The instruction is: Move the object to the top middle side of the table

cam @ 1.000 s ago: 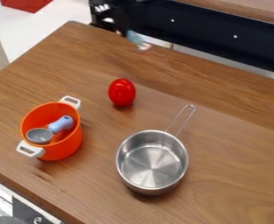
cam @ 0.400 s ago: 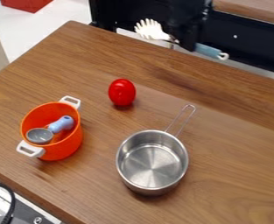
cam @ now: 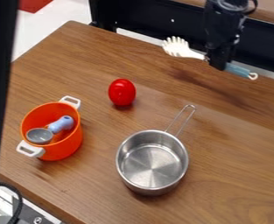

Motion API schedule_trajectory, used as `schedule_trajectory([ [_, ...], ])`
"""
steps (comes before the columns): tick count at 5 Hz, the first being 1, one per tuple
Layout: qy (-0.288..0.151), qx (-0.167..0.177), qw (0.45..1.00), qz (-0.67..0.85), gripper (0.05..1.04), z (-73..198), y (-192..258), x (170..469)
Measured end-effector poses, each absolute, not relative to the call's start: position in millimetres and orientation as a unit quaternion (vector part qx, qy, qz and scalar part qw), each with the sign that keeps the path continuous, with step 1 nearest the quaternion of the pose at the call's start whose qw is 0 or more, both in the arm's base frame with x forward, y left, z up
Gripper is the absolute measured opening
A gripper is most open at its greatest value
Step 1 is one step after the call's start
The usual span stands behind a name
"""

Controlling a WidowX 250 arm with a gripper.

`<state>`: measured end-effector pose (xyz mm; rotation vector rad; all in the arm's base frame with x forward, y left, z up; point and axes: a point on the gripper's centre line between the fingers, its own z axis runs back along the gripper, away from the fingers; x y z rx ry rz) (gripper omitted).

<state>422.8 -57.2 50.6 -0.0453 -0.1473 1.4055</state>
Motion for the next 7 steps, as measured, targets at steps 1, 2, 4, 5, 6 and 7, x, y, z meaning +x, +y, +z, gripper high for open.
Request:
schedule_trajectory([
  [1, -0.067, -0.031, 0.757, 0.649, 0.188, 42.3, -48.9, 435.1],
  [2, -0.072, -0.036, 0.757, 0.648, 0.188, 34.3, -43.1, 439.8],
  [4, -0.075, -0.030, 0.758, 0.647, 0.231, 17.5, -38.8, 442.2],
  [5, -0.076, -0.039, 0.763, 0.641, 0.416, 26.3, -42.1, 448.1],
  [6, -0.065, -0.030, 0.771, 0.632, 0.695, 21.9, -42.3, 448.2],
  [7, -0.056, -0.030, 0.779, 0.623, 0.952, 22.9, -44.4, 446.5],
])
